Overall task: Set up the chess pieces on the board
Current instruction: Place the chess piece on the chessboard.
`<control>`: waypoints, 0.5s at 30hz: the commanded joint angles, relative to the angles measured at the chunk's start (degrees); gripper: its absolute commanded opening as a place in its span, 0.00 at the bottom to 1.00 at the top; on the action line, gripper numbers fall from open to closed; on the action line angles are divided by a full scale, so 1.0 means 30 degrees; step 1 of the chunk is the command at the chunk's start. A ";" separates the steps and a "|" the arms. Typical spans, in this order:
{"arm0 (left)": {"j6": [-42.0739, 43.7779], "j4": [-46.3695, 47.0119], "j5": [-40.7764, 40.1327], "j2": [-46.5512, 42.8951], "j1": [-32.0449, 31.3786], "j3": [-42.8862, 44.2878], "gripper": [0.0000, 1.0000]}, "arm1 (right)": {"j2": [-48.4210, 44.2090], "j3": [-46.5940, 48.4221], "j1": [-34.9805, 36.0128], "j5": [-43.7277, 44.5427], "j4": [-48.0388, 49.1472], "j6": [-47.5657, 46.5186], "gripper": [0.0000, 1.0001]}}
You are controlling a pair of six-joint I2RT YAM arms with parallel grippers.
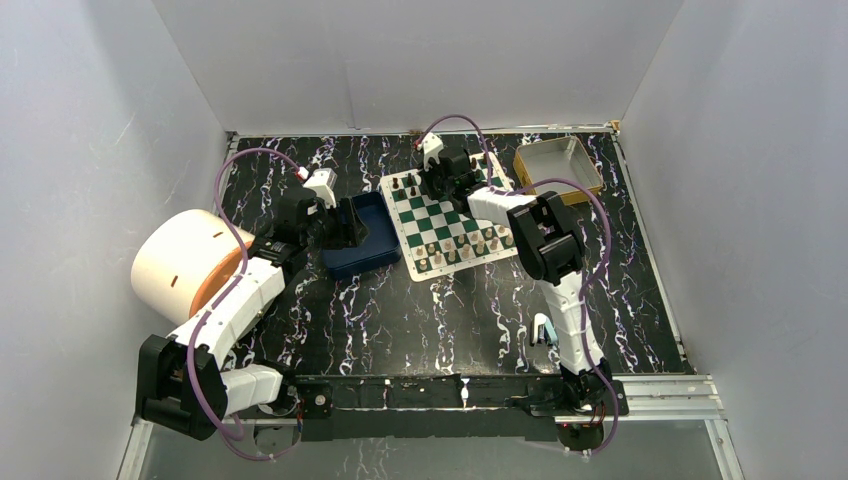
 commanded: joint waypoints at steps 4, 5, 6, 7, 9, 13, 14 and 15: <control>0.0272 -0.0152 0.0134 -0.0191 -0.0020 0.0116 0.59 | 0.0559 0.1161 -0.0035 0.0368 0.0399 -0.0689 0.22; 0.0269 -0.0152 0.0157 -0.0191 -0.0022 0.0135 0.59 | 0.0573 0.1192 -0.0034 0.0384 0.0367 -0.0723 0.21; 0.0269 -0.0152 0.0160 -0.0191 -0.0019 0.0144 0.59 | 0.0589 0.1208 -0.0056 0.0412 0.0363 -0.0753 0.21; 0.0291 -0.0152 0.0160 -0.0165 -0.0018 0.0131 0.59 | 0.0602 0.1234 -0.0033 0.0415 0.0340 -0.0800 0.22; 0.0284 -0.0152 0.0160 -0.0162 -0.0021 0.0140 0.59 | 0.0648 0.1292 -0.0031 0.0416 0.0305 -0.0831 0.22; 0.0269 -0.0134 0.0159 -0.0135 -0.0031 0.0146 0.59 | 0.0747 0.1297 -0.0054 0.0416 0.0303 -0.0861 0.22; 0.0284 -0.0142 0.0149 -0.0133 -0.0016 0.0146 0.59 | 0.0750 0.1297 -0.0058 0.0423 0.0303 -0.0872 0.22; 0.0293 -0.0151 0.0159 -0.0132 -0.0025 0.0146 0.59 | 0.0751 0.1322 -0.0052 0.0446 0.0303 -0.0863 0.22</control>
